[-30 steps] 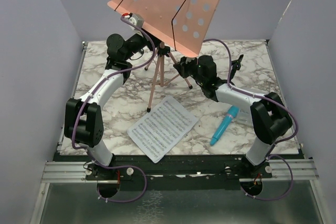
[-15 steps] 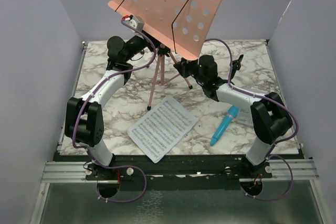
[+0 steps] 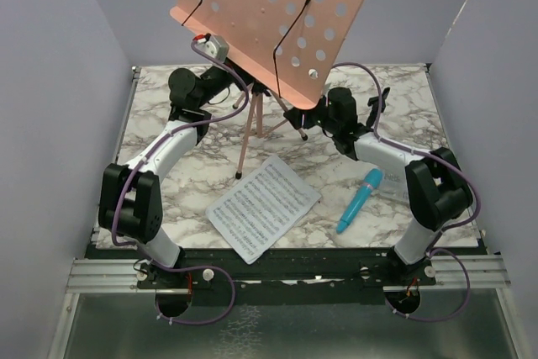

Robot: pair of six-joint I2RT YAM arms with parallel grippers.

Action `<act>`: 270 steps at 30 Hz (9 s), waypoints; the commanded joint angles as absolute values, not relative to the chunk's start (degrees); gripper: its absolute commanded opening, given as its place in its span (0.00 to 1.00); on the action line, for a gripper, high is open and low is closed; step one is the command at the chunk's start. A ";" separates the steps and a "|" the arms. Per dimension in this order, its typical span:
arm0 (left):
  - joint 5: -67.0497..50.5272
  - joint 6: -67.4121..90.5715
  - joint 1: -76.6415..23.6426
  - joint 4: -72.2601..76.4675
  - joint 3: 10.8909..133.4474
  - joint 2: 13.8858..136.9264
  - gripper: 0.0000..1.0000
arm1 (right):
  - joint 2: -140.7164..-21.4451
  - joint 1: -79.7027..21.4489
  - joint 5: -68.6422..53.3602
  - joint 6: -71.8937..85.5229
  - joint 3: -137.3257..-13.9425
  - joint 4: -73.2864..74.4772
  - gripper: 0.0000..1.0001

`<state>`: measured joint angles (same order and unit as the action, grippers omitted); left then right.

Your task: Set up the instrument practice props

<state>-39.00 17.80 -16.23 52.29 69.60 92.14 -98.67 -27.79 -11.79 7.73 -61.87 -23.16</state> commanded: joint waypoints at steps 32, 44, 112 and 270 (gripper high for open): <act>-33.77 17.64 -15.32 56.25 69.35 86.82 0.00 | -106.79 -26.74 -4.89 4.66 -71.72 -11.12 0.39; -33.29 16.49 -14.59 53.83 71.28 87.63 0.00 | -107.01 -26.68 8.39 3.16 -73.80 -10.98 0.26; -30.97 13.54 -16.44 51.07 67.85 87.70 0.95 | -78.75 -23.47 -17.51 16.73 -56.09 -14.17 0.87; -31.14 14.18 -18.57 30.65 48.58 84.52 0.00 | -73.30 -23.47 -2.03 14.82 -80.69 -2.87 0.95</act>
<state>-32.16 13.72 -18.13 29.50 50.06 86.52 -71.50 -23.62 -2.26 16.40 -79.20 -1.98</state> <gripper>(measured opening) 0.170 0.953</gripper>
